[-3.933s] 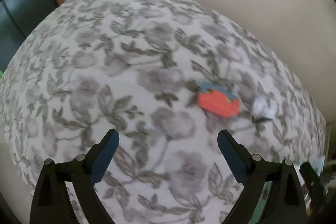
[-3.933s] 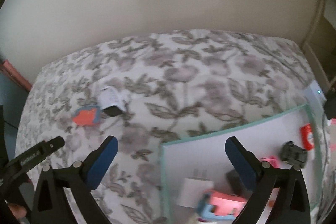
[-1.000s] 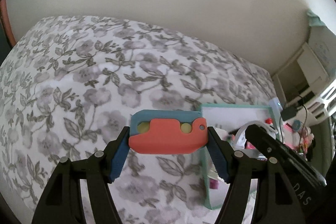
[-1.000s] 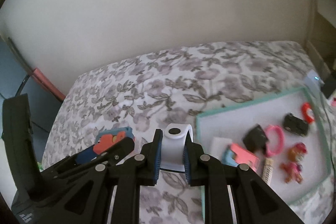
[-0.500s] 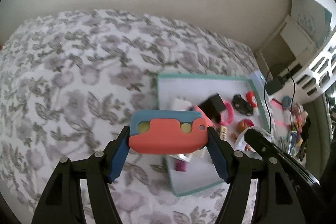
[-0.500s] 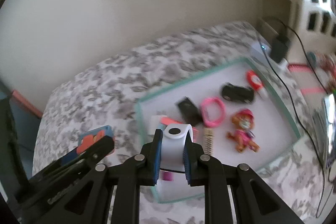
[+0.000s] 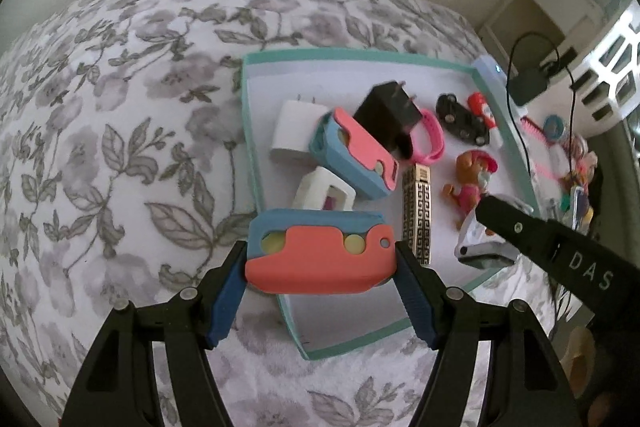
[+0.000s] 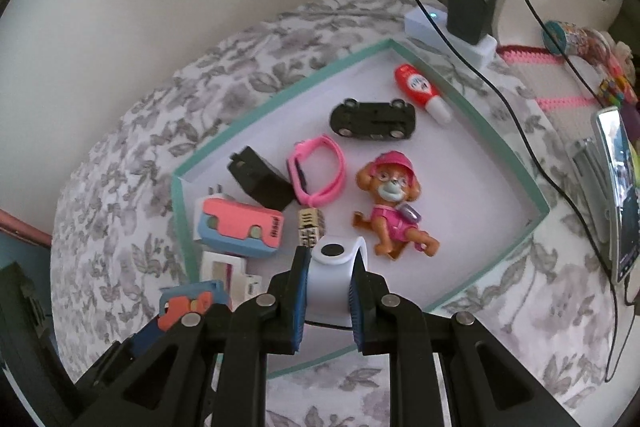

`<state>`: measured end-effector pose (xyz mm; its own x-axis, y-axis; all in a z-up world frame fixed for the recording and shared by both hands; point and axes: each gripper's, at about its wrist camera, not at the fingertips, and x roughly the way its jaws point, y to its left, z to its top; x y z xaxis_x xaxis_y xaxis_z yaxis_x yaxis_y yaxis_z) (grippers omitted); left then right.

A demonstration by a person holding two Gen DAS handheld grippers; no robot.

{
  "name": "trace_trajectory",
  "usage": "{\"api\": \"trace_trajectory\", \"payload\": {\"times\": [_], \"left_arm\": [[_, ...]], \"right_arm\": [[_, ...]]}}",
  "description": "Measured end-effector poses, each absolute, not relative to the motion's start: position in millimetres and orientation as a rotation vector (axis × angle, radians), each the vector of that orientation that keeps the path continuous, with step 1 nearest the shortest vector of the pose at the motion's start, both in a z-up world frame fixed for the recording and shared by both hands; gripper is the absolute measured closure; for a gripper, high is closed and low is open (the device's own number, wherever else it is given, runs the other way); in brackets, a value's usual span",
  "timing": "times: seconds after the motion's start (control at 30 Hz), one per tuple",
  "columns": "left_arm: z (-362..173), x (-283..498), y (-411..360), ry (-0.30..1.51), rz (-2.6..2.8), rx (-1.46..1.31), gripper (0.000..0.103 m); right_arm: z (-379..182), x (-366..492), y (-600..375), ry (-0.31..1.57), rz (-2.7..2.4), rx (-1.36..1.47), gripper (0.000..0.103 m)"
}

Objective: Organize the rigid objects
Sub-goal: 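Carry the card holder with the left gripper while the right carries the white watch over the tray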

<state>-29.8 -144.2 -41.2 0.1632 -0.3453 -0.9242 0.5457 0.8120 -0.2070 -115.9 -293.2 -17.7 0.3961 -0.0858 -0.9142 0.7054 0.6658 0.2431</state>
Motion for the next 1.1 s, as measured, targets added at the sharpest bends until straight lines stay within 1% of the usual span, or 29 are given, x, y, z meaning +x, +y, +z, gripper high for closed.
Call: {"api": "trace_trajectory", "payload": {"times": [0.23,0.73,1.1], "left_arm": [[-39.6,-39.7,-153.6,1.235,-0.678,0.248,0.031],[-44.4,-38.3,-156.7,1.255,-0.689,0.248,0.031],[-50.6,-41.5,-162.6,1.265,-0.699,0.288,0.031]], "right_arm": [[-19.7,-112.9,-292.0,1.069,-0.560,0.670,0.083],[-25.6,-107.6,-288.3,1.100,-0.555,0.647,0.083],[-42.2,-103.2,-286.8,1.149,-0.546,0.649,0.082]]}}
